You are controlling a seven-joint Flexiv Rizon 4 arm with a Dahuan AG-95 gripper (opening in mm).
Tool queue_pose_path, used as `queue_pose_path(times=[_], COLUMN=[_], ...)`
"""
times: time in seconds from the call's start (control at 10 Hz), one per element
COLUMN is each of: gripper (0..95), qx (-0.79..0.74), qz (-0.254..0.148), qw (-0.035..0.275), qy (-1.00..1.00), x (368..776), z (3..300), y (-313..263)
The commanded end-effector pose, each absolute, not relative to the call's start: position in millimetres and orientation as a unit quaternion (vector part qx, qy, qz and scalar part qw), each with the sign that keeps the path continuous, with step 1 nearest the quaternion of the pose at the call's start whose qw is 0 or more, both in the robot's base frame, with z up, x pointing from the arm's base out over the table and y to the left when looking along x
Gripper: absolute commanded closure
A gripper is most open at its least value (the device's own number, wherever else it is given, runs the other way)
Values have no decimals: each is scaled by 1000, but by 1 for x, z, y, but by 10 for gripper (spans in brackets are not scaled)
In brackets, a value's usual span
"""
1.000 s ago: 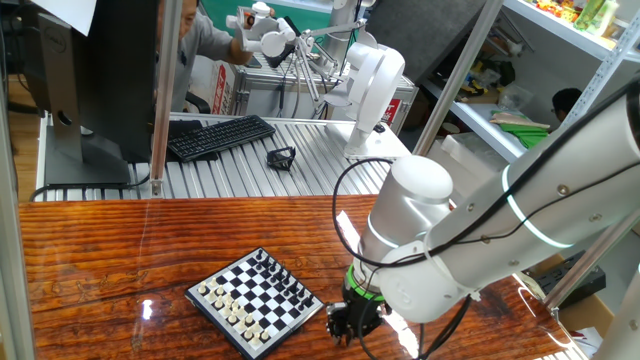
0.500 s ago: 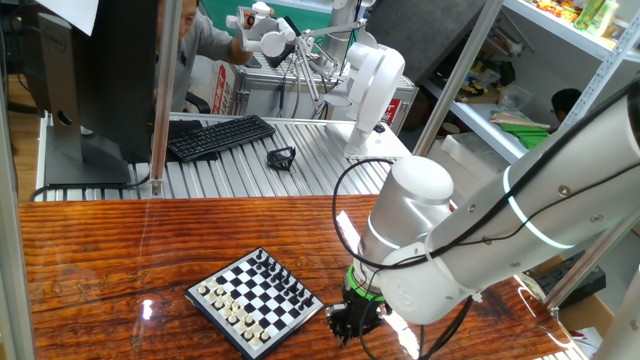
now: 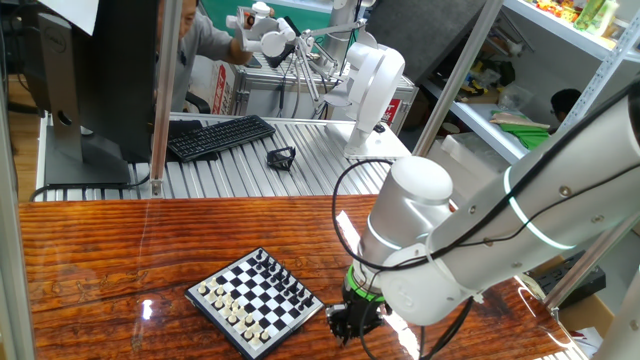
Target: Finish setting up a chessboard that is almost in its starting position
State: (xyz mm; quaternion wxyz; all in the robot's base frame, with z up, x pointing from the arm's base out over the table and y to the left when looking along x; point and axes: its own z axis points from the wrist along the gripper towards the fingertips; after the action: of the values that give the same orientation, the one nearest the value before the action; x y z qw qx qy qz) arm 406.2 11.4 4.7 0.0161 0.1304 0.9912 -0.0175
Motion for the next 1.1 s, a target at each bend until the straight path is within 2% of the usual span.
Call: queue_pose_path(times=[0.1,0.3,0.4,1.1], gripper=[950,950,760,760], qx=[131,130,130,131], qz=[-18,-19,-20,-19], qw=[19,24,27,27], qy=[991,991,991,991], x=[406,406,406,406], z=[5,5,5,6], y=[11,11,11,11])
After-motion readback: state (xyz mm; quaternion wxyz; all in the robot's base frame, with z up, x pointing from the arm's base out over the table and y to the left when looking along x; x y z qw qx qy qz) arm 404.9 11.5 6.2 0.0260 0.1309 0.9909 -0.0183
